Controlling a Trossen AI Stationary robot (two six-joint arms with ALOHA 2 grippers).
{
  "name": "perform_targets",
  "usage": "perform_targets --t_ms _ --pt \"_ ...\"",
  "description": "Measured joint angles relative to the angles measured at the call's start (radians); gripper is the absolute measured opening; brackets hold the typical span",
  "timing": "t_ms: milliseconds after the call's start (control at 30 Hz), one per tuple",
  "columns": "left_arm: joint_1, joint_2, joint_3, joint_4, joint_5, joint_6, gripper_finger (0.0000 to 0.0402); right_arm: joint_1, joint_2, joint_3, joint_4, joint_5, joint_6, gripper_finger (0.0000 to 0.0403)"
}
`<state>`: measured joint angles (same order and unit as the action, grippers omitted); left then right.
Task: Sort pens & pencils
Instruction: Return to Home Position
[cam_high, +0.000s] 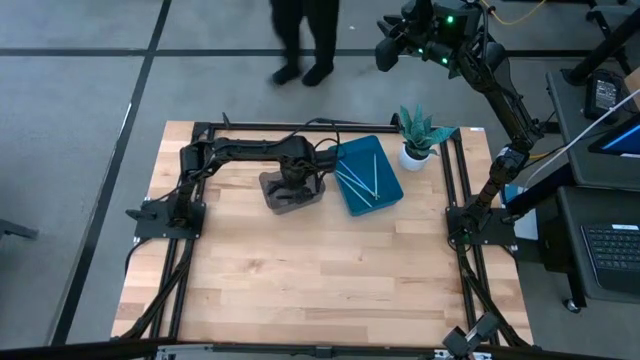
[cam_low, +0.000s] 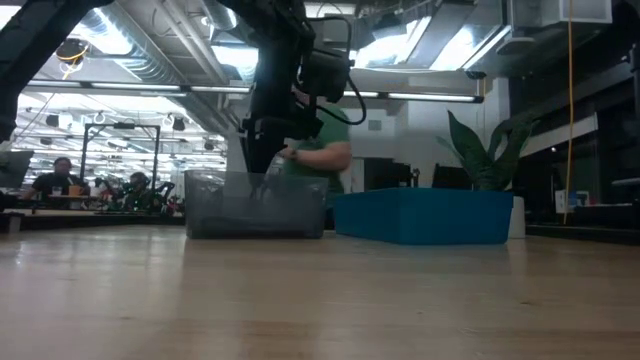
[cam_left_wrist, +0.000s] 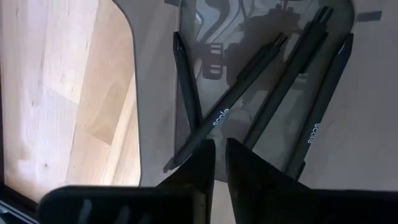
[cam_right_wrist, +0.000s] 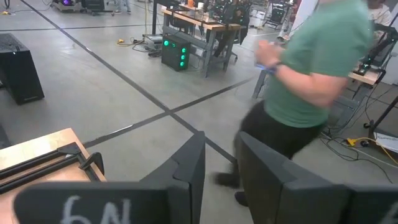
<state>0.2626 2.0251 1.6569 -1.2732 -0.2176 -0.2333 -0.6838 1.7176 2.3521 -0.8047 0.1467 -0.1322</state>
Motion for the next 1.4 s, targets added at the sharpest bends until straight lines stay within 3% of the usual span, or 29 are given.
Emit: perform_targets --t_ms 300,667,767,1167,1267,1400 --pt "0.001 0.000 0.012 -0.021 0.006 -0.001 0.0031 0.000 0.000 0.000 0.000 0.000 0.000 0.0094" --pt "-0.016 -0.014 0.258 -0.294 -0.002 -0.037 0.0031 0.000 0.000 0.000 -0.012 0.000 0.000 0.0094" --pt "-0.045 -0.024 0.285 -0.290 0.018 -0.053 0.0030 0.000 0.000 0.000 -0.035 0.000 0.000 0.0094" --pt "-0.138 -0.248 0.265 -0.296 0.036 -0.304 0.0030 0.000 0.000 0.000 -0.054 0.000 -0.005 0.0094" --pt "-0.163 -0.307 0.265 -0.287 -0.005 -0.377 0.0030 0.000 0.000 0.000 -0.052 0.000 -0.006 0.0094" --pt "-0.196 -0.398 0.265 -0.208 -0.141 -0.431 0.0030 0.001 0.000 0.000 -0.052 -0.013 -0.006 0.0094"
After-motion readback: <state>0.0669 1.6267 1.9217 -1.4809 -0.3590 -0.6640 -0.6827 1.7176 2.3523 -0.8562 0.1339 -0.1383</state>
